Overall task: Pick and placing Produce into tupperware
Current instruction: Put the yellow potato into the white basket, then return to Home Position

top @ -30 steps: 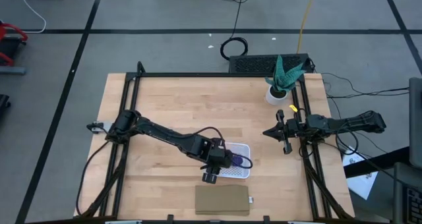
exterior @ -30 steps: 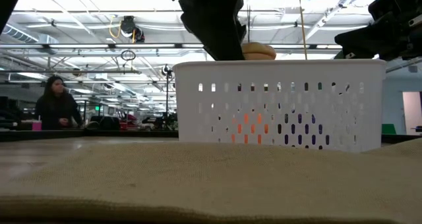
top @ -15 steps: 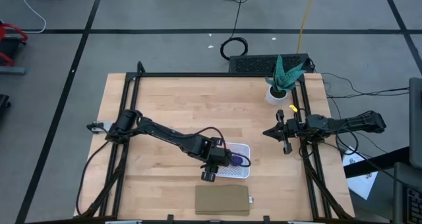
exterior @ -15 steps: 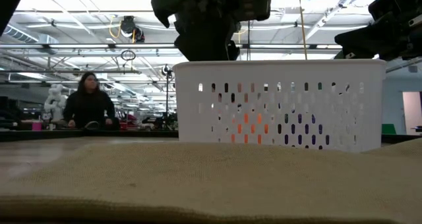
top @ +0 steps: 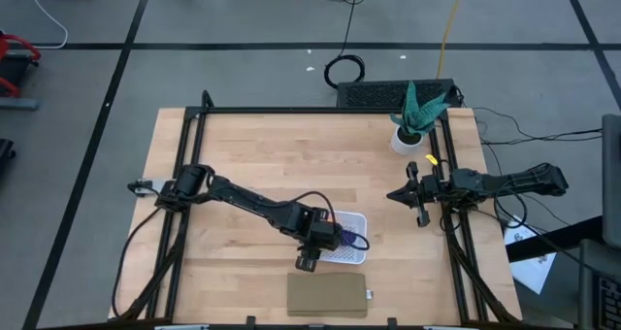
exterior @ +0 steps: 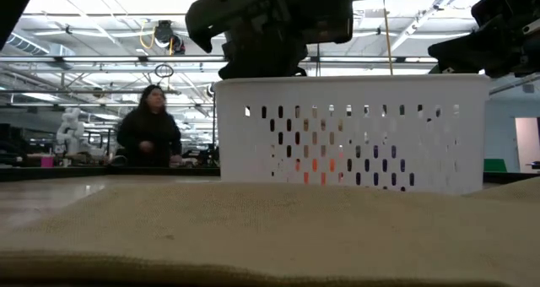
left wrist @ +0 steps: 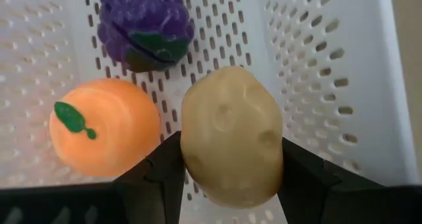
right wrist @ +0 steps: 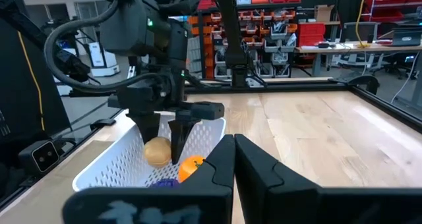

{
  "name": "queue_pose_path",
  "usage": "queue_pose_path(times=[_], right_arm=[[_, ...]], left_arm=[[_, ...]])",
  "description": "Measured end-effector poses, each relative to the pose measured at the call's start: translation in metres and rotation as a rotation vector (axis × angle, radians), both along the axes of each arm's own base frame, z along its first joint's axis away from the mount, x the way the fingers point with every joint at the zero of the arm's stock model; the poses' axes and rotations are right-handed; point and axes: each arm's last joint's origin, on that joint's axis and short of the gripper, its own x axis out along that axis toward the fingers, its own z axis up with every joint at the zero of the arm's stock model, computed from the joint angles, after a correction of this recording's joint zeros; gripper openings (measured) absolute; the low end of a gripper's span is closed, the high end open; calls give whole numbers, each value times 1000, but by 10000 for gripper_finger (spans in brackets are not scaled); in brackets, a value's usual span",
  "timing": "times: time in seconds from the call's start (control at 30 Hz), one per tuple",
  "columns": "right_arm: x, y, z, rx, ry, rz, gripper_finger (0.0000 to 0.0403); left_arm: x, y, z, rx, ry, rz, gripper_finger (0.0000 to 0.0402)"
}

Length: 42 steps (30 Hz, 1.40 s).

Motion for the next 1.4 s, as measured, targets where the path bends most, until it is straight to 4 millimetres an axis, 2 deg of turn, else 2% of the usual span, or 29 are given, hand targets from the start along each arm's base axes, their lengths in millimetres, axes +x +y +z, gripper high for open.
queue_pose_path(times=[0.27, 0.6, 0.8, 0.93, 1.13, 1.27, 1.4], right_arm=[[0, 0, 0, 0, 3, 0, 0], [0, 0, 0, 2, 3, 0, 0], [0, 0, 0, 2, 3, 0, 0], [0, 0, 0, 2, 3, 0, 0], [0, 0, 0, 3, 3, 0, 0], [0, 0, 0, 2, 5, 0, 0], [0, 0, -1, 2, 7, 0, 0]], left_arm=[[0, 0, 0, -1, 1, 4, 182], [1, -3, 1, -33, -10, -24, 256], [1, -3, 1, -29, -14, -36, 262], [0, -3, 11, -27, -7, -37, 248], [1, -10, 43, 30, -30, -70, 212], [1, -13, 62, 71, -57, -93, 153], [0, -14, 69, 94, -53, -89, 63]])
